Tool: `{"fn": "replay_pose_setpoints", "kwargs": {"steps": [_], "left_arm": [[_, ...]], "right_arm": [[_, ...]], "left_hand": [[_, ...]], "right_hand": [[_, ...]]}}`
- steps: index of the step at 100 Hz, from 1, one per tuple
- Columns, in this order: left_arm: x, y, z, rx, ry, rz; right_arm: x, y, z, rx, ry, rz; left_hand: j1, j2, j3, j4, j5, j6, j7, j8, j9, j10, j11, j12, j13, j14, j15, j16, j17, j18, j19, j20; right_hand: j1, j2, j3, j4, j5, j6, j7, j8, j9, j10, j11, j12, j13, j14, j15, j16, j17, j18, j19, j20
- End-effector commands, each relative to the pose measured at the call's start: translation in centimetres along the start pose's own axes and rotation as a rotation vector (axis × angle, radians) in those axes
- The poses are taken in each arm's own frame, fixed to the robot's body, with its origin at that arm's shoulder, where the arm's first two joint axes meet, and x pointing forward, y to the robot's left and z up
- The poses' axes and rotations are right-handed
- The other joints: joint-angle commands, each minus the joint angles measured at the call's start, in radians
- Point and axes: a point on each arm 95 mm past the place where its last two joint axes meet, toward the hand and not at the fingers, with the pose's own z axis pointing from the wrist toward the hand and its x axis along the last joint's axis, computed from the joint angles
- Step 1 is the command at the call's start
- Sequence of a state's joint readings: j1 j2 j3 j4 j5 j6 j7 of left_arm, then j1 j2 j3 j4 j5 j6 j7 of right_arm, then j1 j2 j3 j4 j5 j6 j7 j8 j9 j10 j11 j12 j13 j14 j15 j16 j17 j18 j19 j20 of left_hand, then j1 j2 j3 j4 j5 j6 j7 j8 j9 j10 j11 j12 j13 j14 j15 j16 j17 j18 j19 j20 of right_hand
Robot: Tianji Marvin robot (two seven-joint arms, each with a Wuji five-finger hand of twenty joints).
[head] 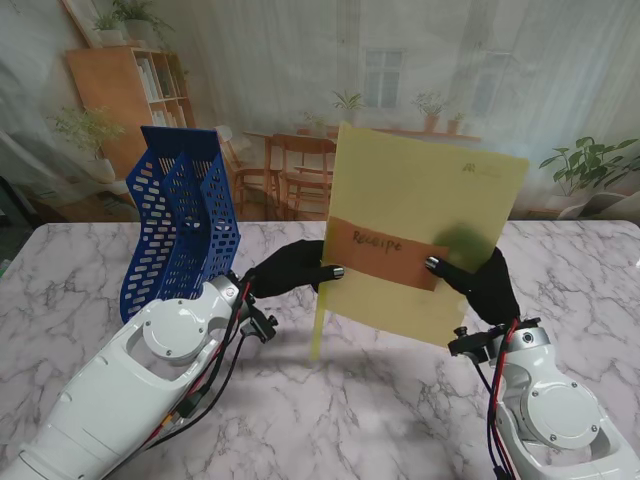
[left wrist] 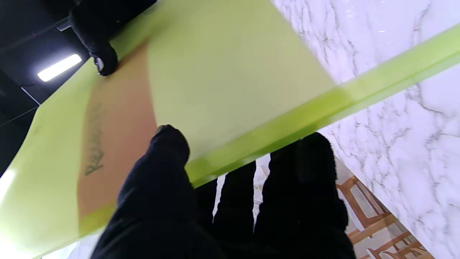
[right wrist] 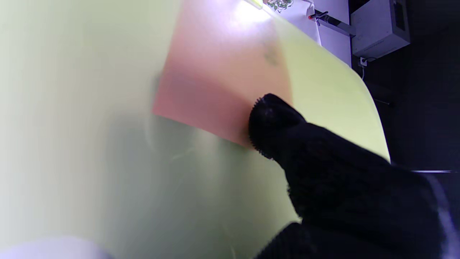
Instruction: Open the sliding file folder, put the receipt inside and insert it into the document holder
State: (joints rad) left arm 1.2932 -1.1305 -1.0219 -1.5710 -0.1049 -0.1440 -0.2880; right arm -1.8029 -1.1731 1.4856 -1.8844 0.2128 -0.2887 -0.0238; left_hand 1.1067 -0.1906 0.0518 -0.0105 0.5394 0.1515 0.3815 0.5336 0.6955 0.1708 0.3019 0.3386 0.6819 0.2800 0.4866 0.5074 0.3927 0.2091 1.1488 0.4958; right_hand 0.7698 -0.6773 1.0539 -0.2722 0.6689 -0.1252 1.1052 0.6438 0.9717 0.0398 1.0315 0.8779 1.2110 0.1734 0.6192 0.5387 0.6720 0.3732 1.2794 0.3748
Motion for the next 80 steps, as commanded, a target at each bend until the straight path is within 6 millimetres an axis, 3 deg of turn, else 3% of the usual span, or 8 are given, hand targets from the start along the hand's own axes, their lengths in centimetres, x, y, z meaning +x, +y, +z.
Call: {"fn": "replay_pose_setpoints", "kwargs": {"steps": [1, 11, 23, 33, 80], "left_arm": [[-1.4, 0.4, -0.6, -0.005, -0.037, -0.006], [-2.1, 0.4, -0.9, 0.006, -0.055, -0.003], [-2.3, 0.4, -0.8, 0.008, -0.063, 0.000], [-2.4, 0.5, -0.7, 0.007, -0.068, 0.004], [-2.0, 0.5, -0.4, -0.021, -0.078, 0.069]], "right_arm": [[0.1, 0.2, 0.0, 0.003, 0.007, -0.012], [0.0, 0.3, -0.1, 0.005, 0.009, -0.022], [0.0, 0.2, 0.0, -0.001, 0.009, -0.023], [-0.2, 0.2, 0.0, -0.008, 0.008, -0.031], [-1.9, 0.9, -0.1, 0.021, 0.037, -0.287]], "left_hand": [[0.057, -0.005, 0.013, 0.019, 0.055, -0.050, 0.043, 0.041, 0.028, -0.027, 0.016, -0.008, 0.004, 0.011, -0.012, 0.003, -0.014, -0.012, -0.026, 0.018], [0.103, -0.005, 0.013, 0.020, 0.108, -0.058, 0.099, 0.063, 0.086, -0.036, 0.037, -0.001, 0.033, 0.002, -0.001, 0.005, 0.007, -0.015, -0.013, 0.024], [0.170, 0.007, 0.002, 0.023, 0.170, -0.059, 0.207, 0.017, 0.194, -0.025, 0.038, 0.078, 0.092, -0.012, 0.040, 0.009, 0.056, -0.026, 0.027, 0.028], [0.184, 0.006, 0.005, 0.024, 0.198, -0.050, 0.232, 0.002, 0.242, -0.025, 0.037, 0.075, 0.127, -0.019, 0.056, 0.009, 0.091, -0.027, 0.043, 0.027], [0.173, 0.001, 0.000, 0.023, 0.220, -0.049, 0.281, -0.016, 0.290, -0.026, 0.057, 0.065, 0.156, -0.024, 0.092, 0.016, 0.119, -0.030, 0.089, 0.032]], "right_hand": [[0.074, 0.097, 0.047, 0.024, 0.010, -0.190, 0.132, 0.061, -0.008, -0.046, 0.039, 0.013, 0.018, -0.065, 0.097, 0.031, 0.004, -0.053, 0.010, 0.011], [0.075, 0.098, 0.045, 0.025, 0.011, -0.194, 0.130, 0.059, -0.008, -0.046, 0.040, 0.012, 0.017, -0.069, 0.098, 0.032, 0.006, -0.056, 0.010, 0.012], [0.075, 0.098, 0.043, 0.025, 0.011, -0.194, 0.131, 0.059, -0.009, -0.045, 0.040, 0.012, 0.017, -0.067, 0.101, 0.032, 0.006, -0.054, 0.009, 0.013], [0.075, 0.098, 0.042, 0.026, 0.010, -0.191, 0.130, 0.058, -0.007, -0.043, 0.039, 0.010, 0.021, -0.068, 0.105, 0.033, 0.012, -0.051, 0.011, 0.015], [0.072, 0.082, 0.051, 0.026, 0.033, -0.185, 0.122, 0.044, 0.022, -0.018, 0.030, 0.009, 0.061, -0.056, 0.168, 0.050, 0.063, -0.015, 0.047, 0.031]]}}
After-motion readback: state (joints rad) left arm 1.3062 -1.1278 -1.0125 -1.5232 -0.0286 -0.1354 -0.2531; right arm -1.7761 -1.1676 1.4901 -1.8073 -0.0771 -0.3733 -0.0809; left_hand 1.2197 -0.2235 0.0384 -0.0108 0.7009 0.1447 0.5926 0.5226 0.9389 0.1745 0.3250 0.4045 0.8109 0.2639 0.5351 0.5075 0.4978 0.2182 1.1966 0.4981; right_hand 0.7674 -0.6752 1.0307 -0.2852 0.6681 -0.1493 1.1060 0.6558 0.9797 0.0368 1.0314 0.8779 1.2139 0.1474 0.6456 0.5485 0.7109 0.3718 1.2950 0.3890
